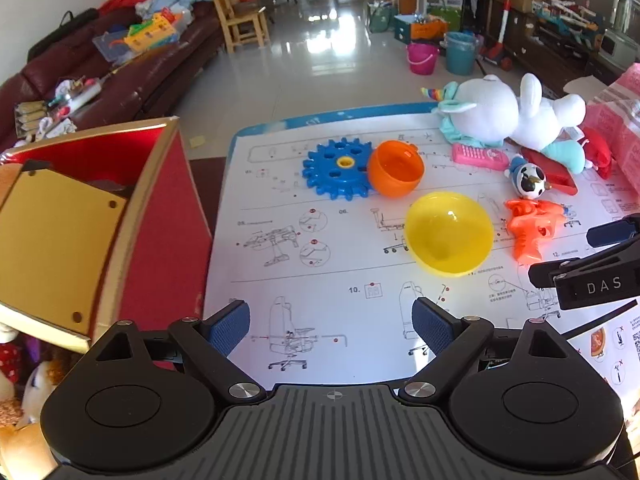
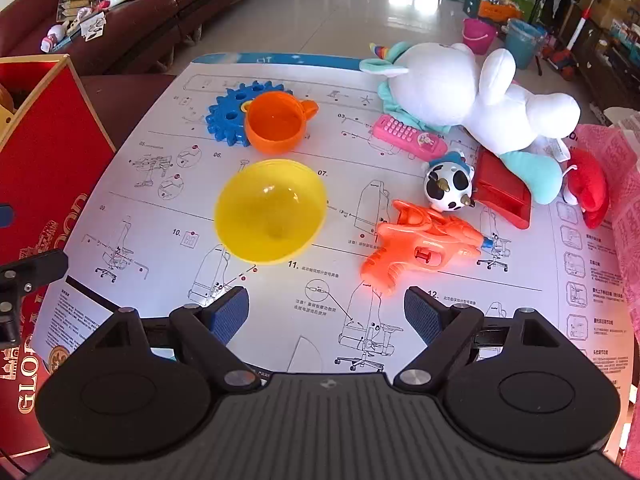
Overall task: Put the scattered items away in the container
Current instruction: 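Move both grippers back over the sheet toward the yellow bowl, then close both grippers on the rim of the yellow bowl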
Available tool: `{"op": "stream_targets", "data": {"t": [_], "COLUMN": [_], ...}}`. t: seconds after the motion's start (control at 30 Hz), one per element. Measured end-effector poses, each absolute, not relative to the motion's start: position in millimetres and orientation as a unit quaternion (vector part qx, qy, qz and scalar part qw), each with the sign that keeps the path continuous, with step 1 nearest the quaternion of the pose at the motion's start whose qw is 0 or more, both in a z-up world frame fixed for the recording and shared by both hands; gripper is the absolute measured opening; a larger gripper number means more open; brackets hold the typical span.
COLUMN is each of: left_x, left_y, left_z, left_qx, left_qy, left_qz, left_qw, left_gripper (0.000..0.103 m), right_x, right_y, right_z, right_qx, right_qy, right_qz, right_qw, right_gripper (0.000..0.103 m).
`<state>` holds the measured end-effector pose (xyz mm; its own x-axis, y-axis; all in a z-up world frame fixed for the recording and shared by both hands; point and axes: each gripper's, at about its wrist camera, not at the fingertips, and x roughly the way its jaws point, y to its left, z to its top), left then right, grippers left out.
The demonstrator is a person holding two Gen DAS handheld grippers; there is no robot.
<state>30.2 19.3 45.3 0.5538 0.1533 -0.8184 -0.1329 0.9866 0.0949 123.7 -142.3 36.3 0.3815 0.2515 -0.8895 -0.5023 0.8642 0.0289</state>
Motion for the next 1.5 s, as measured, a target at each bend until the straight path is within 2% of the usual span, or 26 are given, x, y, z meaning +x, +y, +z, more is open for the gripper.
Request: {"op": "stream_targets", "data": {"t": [0.47, 0.8, 0.97, 1.23, 1.5], "left_x": [102, 139, 150, 154, 151], "left_y": [14, 7, 6, 10, 9], "left_z": [4, -25, -42, -56, -65], "left_qx": [-0.016, -0.025, -0.014, -0.026, -0.024], "left_qy": [0.498, 0.515, 0.528, 0.545, 0.552], "left_qz": [0.055, 0.028, 0.026, 0.018, 0.014], "left_qw": [0.865, 0.856, 0.849, 0.838, 0.833], "left_gripper": [0.094, 0.093, 0.083, 0.077, 0.077], "right_x": [164, 174, 184, 194, 202], "right_y": [-152, -146, -151, -140, -117], "right_z": [13, 6, 3, 0, -14], "right_qx": [-0.067, -0.075, -0.074, -0.081, -0.075], "right_qy": [0.527, 0.531, 0.537, 0.534, 0.554], "right_qz": [0.227, 0.232, 0.206, 0.204, 0.218], "right_qw": [0.816, 0.812, 0.815, 0.817, 0.8], "right_gripper": [0.087, 0.087, 0.088, 0.088, 0.076]}}
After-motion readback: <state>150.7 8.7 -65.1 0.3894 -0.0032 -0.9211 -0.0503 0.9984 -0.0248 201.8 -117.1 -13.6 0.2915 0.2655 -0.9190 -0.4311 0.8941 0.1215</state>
